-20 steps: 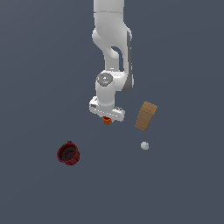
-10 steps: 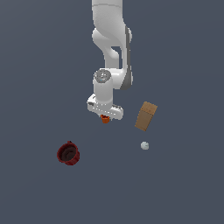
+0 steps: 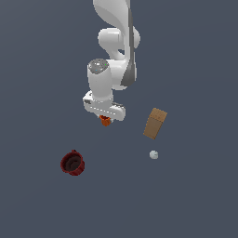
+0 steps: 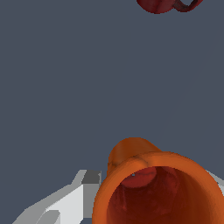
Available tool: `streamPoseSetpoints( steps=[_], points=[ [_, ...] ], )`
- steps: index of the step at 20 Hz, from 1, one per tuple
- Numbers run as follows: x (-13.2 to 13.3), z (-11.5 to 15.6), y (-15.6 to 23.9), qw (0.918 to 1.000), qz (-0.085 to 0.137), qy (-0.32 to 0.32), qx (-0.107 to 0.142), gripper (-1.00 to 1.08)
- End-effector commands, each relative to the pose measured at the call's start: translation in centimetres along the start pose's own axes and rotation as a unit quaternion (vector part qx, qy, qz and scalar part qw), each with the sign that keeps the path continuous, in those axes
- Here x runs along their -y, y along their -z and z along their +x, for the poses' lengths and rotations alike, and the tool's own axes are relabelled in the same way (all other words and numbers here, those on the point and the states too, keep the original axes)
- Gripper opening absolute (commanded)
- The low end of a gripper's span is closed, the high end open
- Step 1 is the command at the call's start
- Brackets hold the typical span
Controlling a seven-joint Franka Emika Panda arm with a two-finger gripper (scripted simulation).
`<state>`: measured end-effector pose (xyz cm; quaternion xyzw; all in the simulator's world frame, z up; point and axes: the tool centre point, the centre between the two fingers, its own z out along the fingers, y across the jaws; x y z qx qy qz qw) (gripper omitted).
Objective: Pick up a designated object from a clutter of objects.
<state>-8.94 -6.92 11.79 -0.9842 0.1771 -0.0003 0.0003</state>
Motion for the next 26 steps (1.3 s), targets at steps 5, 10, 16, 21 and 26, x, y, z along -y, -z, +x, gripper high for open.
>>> streamPoseSetpoints(
  steps=[5,10,16,21,26],
  points=[
    [-2.6,1.5,5.8,1.0,0.0,0.0,0.0,-1.0],
    [-4.6,2.7,10.2,1.0,0.0,-0.001,0.0,-1.0],
    [-7.0,4.3,15.8,1.0,0.0,-0.001,0.0,-1.0],
    [-9.0,5.7,20.4,1.0,0.0,-0.001,0.0,-1.0],
    [-10.5,6.9,23.9,1.0,0.0,0.0,0.0,-1.0]
  ],
)
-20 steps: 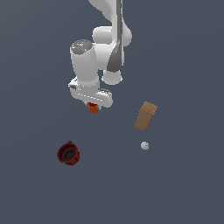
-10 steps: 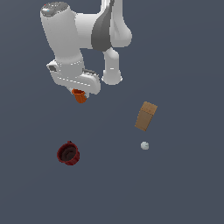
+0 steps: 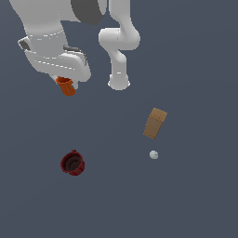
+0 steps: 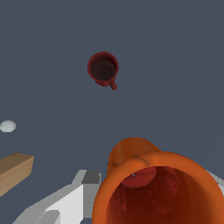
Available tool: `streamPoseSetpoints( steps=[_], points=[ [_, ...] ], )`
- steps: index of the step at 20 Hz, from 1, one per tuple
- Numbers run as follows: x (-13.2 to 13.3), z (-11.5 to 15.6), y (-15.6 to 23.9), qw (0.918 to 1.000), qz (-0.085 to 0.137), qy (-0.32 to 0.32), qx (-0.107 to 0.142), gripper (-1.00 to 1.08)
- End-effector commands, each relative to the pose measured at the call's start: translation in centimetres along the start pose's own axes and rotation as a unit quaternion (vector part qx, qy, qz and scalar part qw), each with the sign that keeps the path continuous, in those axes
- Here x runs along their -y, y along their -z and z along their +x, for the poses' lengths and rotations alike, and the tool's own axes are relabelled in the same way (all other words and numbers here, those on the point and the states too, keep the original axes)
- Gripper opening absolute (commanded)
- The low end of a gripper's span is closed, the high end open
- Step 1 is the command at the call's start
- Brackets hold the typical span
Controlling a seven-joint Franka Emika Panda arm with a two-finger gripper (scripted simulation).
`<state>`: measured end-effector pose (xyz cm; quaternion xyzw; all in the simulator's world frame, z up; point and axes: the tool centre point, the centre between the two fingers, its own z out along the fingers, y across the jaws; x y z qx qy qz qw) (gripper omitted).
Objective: Pick up a designated object from a clutter of objects.
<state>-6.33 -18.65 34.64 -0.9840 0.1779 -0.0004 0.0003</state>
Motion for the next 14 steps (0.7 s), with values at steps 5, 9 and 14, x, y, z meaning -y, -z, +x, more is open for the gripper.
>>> streamPoseSetpoints(
  steps=[5,9,14],
  points=[
    [-1.4,1.2,3.4,1.0,0.0,0.001,0.0,-1.0],
    [-1.9,1.6,4.4,1.0,0.0,0.001,0.0,-1.0],
    [-2.0,1.8,4.8,1.0,0.0,0.001,0.0,-1.0]
  ],
)
